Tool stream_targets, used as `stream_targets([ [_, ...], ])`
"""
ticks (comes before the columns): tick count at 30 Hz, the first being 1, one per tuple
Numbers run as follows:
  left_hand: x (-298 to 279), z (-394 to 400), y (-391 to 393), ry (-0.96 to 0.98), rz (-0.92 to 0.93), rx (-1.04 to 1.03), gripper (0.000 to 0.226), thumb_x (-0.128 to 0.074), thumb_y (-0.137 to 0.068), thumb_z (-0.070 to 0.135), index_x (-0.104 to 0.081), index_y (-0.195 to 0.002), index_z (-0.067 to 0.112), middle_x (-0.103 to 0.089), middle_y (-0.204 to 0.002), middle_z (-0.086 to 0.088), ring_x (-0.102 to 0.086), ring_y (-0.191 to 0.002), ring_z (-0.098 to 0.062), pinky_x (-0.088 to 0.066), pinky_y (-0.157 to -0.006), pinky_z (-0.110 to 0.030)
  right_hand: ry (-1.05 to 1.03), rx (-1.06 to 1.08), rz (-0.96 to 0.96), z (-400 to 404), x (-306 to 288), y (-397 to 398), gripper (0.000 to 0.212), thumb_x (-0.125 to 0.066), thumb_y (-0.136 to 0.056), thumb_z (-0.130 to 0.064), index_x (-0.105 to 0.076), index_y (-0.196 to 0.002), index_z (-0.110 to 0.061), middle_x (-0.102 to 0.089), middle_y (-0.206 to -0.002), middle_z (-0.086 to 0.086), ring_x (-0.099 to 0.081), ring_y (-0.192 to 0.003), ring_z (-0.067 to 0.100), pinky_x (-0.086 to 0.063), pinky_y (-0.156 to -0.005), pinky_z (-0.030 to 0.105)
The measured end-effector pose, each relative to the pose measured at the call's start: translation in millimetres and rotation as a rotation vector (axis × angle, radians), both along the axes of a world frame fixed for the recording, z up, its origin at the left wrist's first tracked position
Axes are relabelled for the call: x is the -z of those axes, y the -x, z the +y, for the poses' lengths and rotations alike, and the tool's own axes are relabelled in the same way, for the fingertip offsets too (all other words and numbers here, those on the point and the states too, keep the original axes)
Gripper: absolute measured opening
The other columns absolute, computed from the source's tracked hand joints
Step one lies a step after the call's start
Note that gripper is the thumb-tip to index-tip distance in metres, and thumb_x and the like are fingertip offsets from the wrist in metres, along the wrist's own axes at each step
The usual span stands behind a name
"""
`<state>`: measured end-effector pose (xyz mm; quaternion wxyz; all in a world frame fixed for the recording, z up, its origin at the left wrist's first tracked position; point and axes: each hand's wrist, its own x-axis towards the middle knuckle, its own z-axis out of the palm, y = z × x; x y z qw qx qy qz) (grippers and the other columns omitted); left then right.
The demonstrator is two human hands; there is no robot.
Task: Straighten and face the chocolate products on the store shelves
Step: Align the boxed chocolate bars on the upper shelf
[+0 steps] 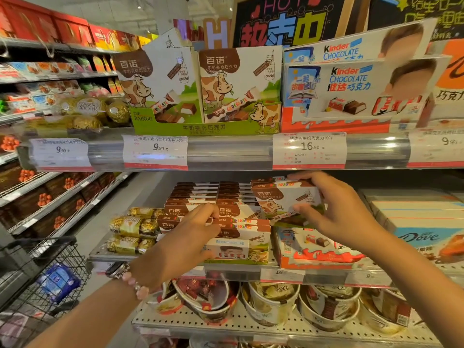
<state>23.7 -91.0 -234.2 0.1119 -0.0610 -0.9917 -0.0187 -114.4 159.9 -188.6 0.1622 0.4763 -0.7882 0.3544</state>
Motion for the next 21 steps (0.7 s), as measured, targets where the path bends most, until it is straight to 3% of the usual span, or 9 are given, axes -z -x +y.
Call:
stream_targets([
  [3,-3.6,-1.2,1.7,-0.012,-0.081,-0.026,0.023,-0.066,-0.085,0.029,-0.043,-0.081,0.029,-0.008,-0.155,0.01,-0.019,-0.14,-0.015,-0.027,-0.11,-0.027,-0.031,0.011,0.034,-1.8,-5.7,1.7,0.044,-0.072,-0.079,-0.022,-0.052,-0.118,-0.018,-0.059,-0.107,-0.009,-0.061,-0.102,0.019,-0.055,-0.078,0.037],
  [5,-5.4,-3.7,4.6,0.022,-0.134,-0.045,0.018,-0.064,-0.086,0.033,-0.047,-0.085,0.027,0.009,-0.155,0.012,-0.014,-0.142,-0.016,-0.019,-0.113,-0.03,-0.055,0.006,0.013,-5.2,-5.4,2.9,0.042,-0.07,-0.08,-0.024,-0.053,-0.118,-0.016,-0.062,-0.112,-0.003,-0.06,-0.104,0.02,-0.055,-0.08,0.039],
  [7,-7.4,-4.5,7.9,0.04,-0.162,-0.052,0.023,-0.066,-0.084,0.033,-0.043,-0.082,0.03,0.016,-0.148,0.015,-0.022,-0.139,-0.016,-0.021,-0.11,-0.028,-0.061,-0.015,-0.043,-7.1,-3.0,4.3,0.043,-0.07,-0.081,-0.023,-0.053,-0.12,-0.016,-0.062,-0.115,-0.002,-0.059,-0.107,0.019,-0.055,-0.083,0.041],
  [11,-10.4,-4.8,11.8,0.002,-0.158,-0.085,0.033,-0.072,-0.079,0.03,-0.04,-0.073,0.031,0.013,-0.143,0.022,-0.036,-0.131,-0.019,-0.035,-0.097,-0.025,0.009,-0.083,-0.225,-9.4,-1.6,13.2,0.042,-0.071,-0.08,-0.017,-0.052,-0.116,-0.023,-0.061,-0.112,-0.005,-0.06,-0.106,0.015,-0.055,-0.084,0.039],
  [14,-8.8,-5.2,13.5,0.013,-0.166,-0.071,0.038,-0.071,-0.079,0.03,-0.035,-0.066,0.033,0.013,-0.144,0.021,-0.041,-0.127,-0.02,-0.036,-0.095,-0.026,0.046,-0.159,-0.361,-17.5,-3.0,17.7,0.052,-0.071,-0.079,-0.012,-0.042,-0.11,-0.042,-0.05,-0.109,-0.023,-0.054,-0.1,-0.01,-0.047,-0.078,0.007],
  [16,-8.1,-5.5,13.3,0.015,-0.174,-0.056,0.033,-0.069,-0.081,0.029,-0.039,-0.069,0.031,0.014,-0.145,0.02,-0.039,-0.128,-0.021,-0.035,-0.097,-0.027,0.045,-0.167,-0.423,-27.9,-2.3,19.3,0.053,-0.071,-0.079,-0.013,-0.039,-0.107,-0.046,-0.043,-0.106,-0.03,-0.048,-0.093,-0.022,-0.04,-0.071,-0.003],
  [19,-5.9,-6.6,10.6,0.009,-0.144,-0.016,0.017,-0.067,-0.083,0.029,-0.051,-0.081,0.026,0.003,-0.151,0.021,-0.028,-0.136,-0.019,-0.03,-0.105,-0.031,0.025,-0.15,-0.46,-47.5,3.9,20.3,0.052,-0.07,-0.081,-0.016,-0.038,-0.113,-0.041,-0.044,-0.104,-0.022,-0.051,-0.089,-0.01,-0.041,-0.069,0.001],
  [21,-5.0,-6.0,8.4,-0.011,-0.121,-0.016,0.018,-0.068,-0.082,0.031,-0.051,-0.08,0.028,-0.006,-0.154,0.017,-0.021,-0.138,-0.017,-0.028,-0.108,-0.031,0.036,-0.181,-0.479,-60.4,8.7,18.0,0.051,-0.07,-0.082,-0.016,-0.038,-0.11,-0.043,-0.045,-0.104,-0.023,-0.05,-0.086,-0.007,-0.044,-0.065,0.002],
])
